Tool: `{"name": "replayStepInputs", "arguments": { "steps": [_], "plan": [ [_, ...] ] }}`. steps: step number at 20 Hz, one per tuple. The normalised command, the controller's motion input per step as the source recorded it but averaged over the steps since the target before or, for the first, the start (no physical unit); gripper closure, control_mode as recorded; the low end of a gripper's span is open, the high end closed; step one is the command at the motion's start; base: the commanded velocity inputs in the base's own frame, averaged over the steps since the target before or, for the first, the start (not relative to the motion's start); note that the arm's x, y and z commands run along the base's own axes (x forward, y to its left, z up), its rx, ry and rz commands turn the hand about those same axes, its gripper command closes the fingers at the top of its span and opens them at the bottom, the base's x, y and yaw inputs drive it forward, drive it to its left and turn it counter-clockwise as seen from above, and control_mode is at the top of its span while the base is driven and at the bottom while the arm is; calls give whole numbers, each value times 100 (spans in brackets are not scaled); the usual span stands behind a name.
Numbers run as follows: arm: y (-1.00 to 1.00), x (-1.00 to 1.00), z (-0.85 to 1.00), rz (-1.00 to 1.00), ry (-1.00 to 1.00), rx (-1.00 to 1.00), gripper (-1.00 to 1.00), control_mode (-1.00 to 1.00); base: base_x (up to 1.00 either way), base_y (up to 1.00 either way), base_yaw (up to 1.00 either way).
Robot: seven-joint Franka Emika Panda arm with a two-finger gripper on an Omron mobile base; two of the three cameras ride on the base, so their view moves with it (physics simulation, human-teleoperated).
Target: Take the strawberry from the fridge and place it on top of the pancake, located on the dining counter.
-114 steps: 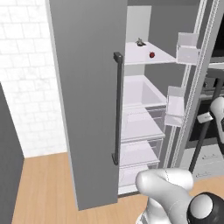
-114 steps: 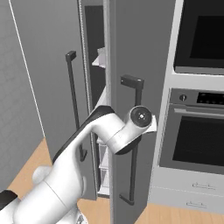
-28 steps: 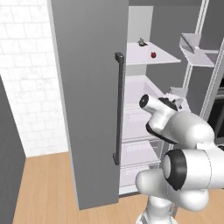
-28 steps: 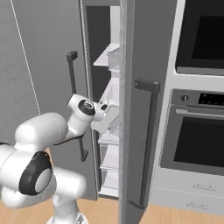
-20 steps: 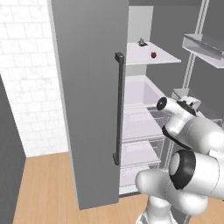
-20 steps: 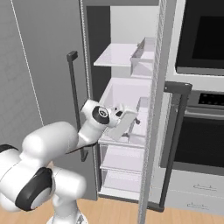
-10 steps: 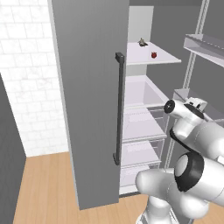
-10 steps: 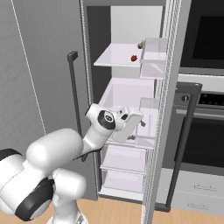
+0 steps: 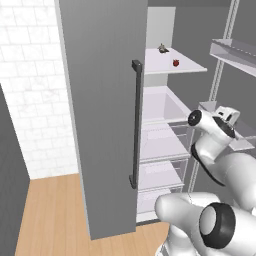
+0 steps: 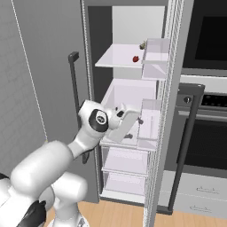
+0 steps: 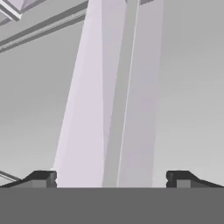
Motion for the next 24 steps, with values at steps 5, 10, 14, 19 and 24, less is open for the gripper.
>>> {"name": "replayStepInputs", "arguments": {
  "steps": [5,10,14,19,24],
  "plan": [
    [63,-7,2,6,9,2,-100,-100,0,0,0],
    [87,-7,0,2,2,35,-100,-100,0,0,0],
    [79,-11,21,0,4,54,-100,-100,0,0,0],
    [96,-5,4,-1,0,57,-100,-100,0,0,0],
    [44,-76,10,-14,-2,50,-100,-100,0,0,0]
  ]
}}
